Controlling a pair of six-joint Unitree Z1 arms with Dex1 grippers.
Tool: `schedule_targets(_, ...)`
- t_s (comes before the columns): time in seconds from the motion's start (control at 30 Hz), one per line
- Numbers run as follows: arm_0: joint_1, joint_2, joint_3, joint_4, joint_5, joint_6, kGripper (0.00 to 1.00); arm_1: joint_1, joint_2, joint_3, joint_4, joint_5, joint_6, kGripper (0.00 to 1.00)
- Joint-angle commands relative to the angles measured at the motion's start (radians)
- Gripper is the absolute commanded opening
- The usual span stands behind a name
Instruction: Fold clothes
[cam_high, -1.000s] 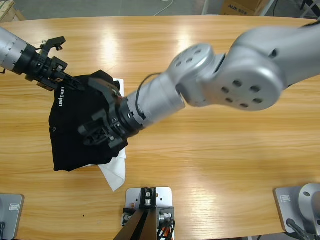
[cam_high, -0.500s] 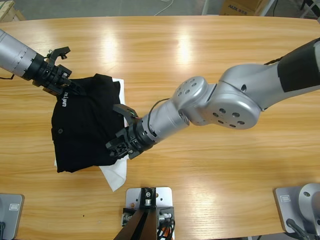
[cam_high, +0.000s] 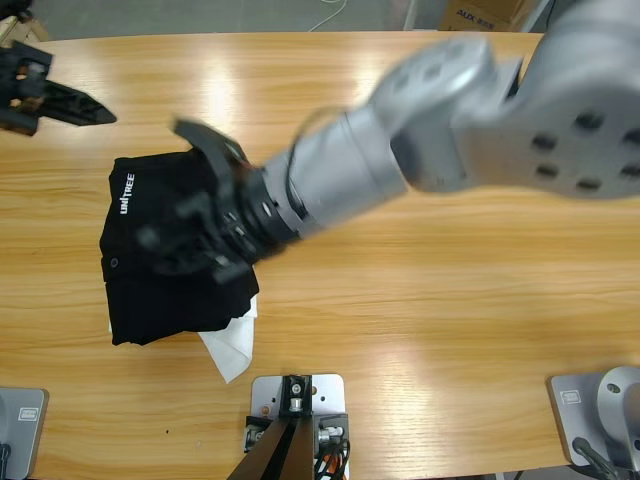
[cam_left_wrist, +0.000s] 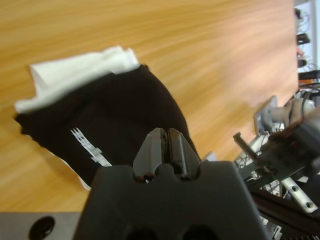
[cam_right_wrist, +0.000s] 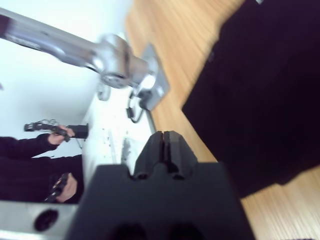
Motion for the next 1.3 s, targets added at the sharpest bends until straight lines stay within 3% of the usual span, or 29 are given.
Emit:
schedule_targets(0.03,-0.054,-0.18,0.415,-0.189,0.013,-0.122,0.0,-0.057,0.218,-0.126,0.003,0.114,-0.029,0.0)
schedule_targets(0.33,-0.058,-0.132,0.533,-0.308,0.001,-0.128,0.0,-0.171,0.353,-0.258,0.013,0.18,-0.035,0.0)
schedule_targets(0.8,-0.143,-0.033,0.585,-0.417,-0.017,-0.142,0.0,-0.237,0.481,-0.339,0.034,0.171,-0.035,0.0)
schedule_targets(1.3,-0.157,-0.021,0.671,-0.496,-0.021,-0.159,0.0,-0.32,0.543,-0.373,0.073,0.159,-0.042,0.0)
